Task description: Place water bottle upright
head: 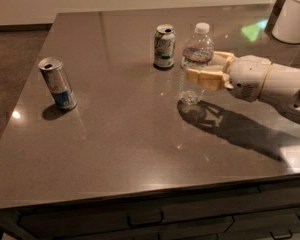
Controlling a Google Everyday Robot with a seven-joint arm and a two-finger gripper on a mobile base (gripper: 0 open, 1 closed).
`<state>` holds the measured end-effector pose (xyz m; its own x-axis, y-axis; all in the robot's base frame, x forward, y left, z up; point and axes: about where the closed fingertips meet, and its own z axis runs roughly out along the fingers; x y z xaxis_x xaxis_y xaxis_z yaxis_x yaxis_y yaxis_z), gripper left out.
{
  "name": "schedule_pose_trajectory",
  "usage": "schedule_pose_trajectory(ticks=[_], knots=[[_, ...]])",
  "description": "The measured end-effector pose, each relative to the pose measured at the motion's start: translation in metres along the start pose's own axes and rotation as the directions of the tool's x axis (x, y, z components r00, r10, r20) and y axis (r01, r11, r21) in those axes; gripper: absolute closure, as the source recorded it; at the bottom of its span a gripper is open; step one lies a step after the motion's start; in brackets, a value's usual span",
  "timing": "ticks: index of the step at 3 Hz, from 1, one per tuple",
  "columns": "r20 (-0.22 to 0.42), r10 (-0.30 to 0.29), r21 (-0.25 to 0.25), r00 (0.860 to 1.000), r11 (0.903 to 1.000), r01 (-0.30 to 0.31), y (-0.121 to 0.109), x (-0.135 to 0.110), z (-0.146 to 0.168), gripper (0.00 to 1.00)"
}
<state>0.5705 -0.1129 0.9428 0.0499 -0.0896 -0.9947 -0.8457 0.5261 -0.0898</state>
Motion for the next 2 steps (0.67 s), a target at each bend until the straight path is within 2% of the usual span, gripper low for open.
schedule_pose_trajectory(ticks=[1,2], knots=[[0.006,-0.008,0.001,1.000,1.0000,0.008,0.0010,0.0052,0.0048,1.00],[0.007,-0.014,0.018,1.000,0.9997,0.014,0.0021,0.0095,0.0087,0.82]])
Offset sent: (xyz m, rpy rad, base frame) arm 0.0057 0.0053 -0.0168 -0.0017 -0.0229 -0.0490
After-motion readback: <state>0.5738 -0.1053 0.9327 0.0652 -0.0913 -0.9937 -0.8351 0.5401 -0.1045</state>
